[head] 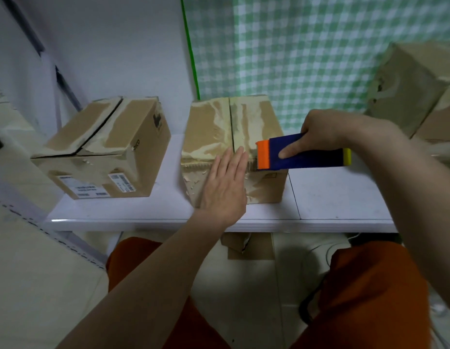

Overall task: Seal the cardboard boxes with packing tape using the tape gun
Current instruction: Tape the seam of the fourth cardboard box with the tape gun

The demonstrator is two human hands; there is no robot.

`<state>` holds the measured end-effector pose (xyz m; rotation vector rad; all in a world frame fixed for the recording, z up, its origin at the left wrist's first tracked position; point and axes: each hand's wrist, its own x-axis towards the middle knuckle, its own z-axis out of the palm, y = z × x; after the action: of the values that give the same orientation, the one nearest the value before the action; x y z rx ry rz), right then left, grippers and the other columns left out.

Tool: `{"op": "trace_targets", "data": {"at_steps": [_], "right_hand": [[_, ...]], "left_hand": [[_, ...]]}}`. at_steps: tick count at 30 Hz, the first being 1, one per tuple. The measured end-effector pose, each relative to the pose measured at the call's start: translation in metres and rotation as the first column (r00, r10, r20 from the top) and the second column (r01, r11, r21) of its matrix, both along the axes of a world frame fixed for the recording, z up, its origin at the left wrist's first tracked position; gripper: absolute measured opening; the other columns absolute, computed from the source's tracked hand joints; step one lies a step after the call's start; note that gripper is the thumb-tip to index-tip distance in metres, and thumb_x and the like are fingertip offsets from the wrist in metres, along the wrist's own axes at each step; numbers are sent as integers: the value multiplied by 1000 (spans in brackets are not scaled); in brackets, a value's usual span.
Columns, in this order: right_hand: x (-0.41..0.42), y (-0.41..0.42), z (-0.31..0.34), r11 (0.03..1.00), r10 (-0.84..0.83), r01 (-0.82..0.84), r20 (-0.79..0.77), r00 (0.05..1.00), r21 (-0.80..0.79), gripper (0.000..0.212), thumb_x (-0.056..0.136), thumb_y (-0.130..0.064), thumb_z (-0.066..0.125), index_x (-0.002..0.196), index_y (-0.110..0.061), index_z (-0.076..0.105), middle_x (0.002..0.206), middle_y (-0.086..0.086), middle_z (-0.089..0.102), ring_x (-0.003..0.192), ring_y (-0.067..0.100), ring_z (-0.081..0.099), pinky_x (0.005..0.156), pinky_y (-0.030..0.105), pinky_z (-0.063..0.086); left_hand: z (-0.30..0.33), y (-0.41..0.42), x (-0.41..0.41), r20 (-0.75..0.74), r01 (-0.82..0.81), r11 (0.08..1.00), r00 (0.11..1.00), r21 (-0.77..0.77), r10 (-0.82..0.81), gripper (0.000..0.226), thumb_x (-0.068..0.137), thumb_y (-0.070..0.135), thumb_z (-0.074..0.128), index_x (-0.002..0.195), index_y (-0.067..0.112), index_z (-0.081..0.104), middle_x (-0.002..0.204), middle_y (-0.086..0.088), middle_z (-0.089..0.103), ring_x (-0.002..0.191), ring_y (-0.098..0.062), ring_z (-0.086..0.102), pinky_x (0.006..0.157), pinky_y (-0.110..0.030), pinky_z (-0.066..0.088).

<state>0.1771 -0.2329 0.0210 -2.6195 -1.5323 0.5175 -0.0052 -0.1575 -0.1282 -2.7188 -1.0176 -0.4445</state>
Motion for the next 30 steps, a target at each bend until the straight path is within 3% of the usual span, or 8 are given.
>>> {"op": "trace_targets", "data": {"at_steps": [8,13,16,19,24,30], "right_hand": [[18,-8,-3,999,-7,2,-100,995,-47,59,62,-65,73,81,-9,68,81,7,66,75,22,62,68,32,46],[56,-42,15,993,-103,101,-41,994,-56,64,57,-66,69,80,-7,70,78,9,67,72,23,62,64,31,43],[61,-48,4,997,-74,73,-42,996,-29,62,58,-67,70,76,-8,70,74,7,65,69,21,60,60,30,42],[63,-45,-11,997,-62,64,-58,996,32,59,65,-64,71,78,-6,69,74,8,65,68,22,60,63,32,45],[67,-45,-13,997,-56,60,-87,995,48,56,66,-63,71,75,-9,67,74,8,64,69,21,60,64,32,46],[76,-46,-17,998,-64,67,-106,992,22,51,66,-64,70,73,-14,63,76,4,62,70,18,58,58,29,42]], "left_hand": [[-8,4,1,-121,-51,996,991,78,60,96,90,36,46,142,9,-31,157,-7,-25,144,-26,-23,117,-41,-14],[-2,6,2,-131,-70,995,988,67,78,91,89,35,45,148,9,-21,159,-7,-20,145,-27,-20,117,-42,-14],[2,-7,12,-131,-140,990,981,6,140,96,86,40,49,149,8,-15,159,-11,-15,145,-31,-19,117,-46,-12],[12,-18,23,-43,-171,982,985,-76,168,91,88,40,52,151,5,-4,160,-14,-8,146,-30,-14,119,-45,-6],[22,-30,50,40,88,989,996,-120,-83,79,93,24,45,152,11,-6,161,-6,-11,147,-17,-14,119,-33,-8],[12,-26,67,-7,91,994,996,-62,-91,73,99,46,31,153,13,-4,161,-4,-5,148,-17,-10,119,-36,-9]]}}
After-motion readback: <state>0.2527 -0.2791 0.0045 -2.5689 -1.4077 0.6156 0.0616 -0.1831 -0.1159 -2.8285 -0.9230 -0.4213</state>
